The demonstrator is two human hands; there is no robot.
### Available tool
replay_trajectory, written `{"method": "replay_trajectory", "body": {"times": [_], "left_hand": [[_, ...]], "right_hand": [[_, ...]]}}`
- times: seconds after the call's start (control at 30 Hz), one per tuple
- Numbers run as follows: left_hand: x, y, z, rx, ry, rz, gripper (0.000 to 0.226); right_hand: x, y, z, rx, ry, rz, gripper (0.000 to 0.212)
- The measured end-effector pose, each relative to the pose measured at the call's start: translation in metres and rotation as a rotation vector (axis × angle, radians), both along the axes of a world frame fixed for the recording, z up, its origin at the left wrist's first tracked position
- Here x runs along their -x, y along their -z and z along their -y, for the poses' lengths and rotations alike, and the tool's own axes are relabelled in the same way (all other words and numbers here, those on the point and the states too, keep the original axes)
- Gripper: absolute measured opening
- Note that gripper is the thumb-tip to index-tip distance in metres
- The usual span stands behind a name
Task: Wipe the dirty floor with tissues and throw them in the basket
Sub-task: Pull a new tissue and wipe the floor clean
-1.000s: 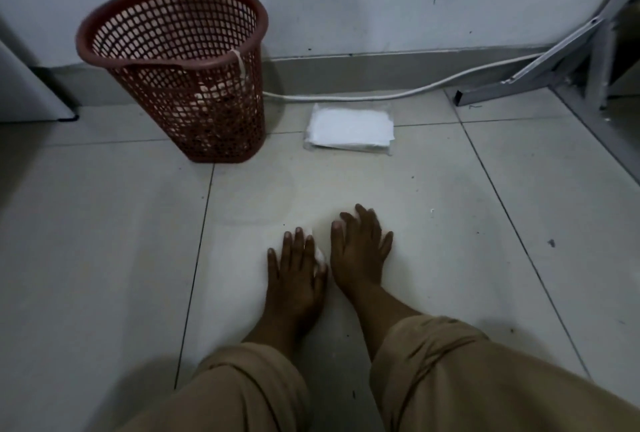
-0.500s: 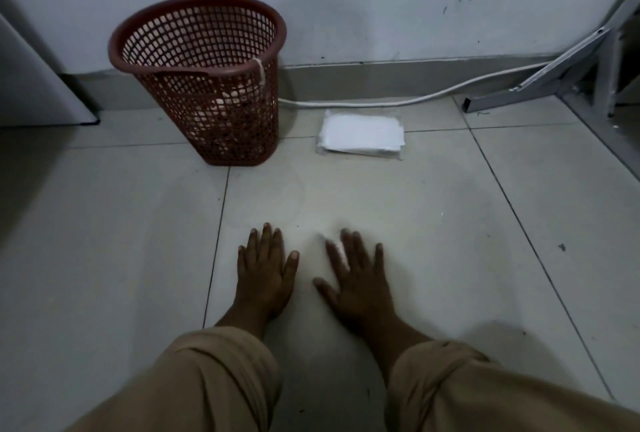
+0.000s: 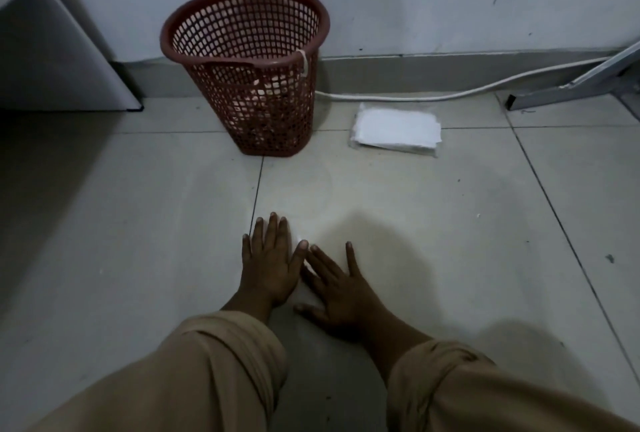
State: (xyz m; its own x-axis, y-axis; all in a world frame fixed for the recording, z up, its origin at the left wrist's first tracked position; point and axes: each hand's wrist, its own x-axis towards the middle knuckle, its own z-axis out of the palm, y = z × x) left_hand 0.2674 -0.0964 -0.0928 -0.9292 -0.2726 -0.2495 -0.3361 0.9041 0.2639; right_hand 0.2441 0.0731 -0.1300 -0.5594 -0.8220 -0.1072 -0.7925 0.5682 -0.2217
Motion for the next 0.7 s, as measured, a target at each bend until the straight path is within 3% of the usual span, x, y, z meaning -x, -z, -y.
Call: {"method": "replay_trajectory", "body": {"times": [0.13, 0.2, 0.37, 0.57, 0.7], "left_hand": [[-0.002, -0.004, 0.003, -0.004, -0.002, -0.032, 0.072], [-0.005, -0.001, -0.006, 0.0, 0.061, -0.015, 0.075], [0.0, 0.002, -0.033, 0.017, 0.222, -0.011, 0.072], [0.02, -0.002, -0.062, 0.0, 0.328, -0.039, 0.072], [0.021, 0.0, -0.067, 0.034, 0.414, -0.006, 0.072]], "right_hand": [[0.013, -0.003, -0.033, -0.045, 0.111, -0.053, 0.076], [0.024, -0.009, -0.051, -0.084, 0.245, -0.065, 0.076], [0.03, -0.025, -0.084, -0.2, 0.3, -0.102, 0.087], [-0.035, -0.026, -0.119, -0.23, 0.786, 0.006, 0.09], [-0.077, -0.021, -0.094, -0.137, 0.941, 0.056, 0.095]]}}
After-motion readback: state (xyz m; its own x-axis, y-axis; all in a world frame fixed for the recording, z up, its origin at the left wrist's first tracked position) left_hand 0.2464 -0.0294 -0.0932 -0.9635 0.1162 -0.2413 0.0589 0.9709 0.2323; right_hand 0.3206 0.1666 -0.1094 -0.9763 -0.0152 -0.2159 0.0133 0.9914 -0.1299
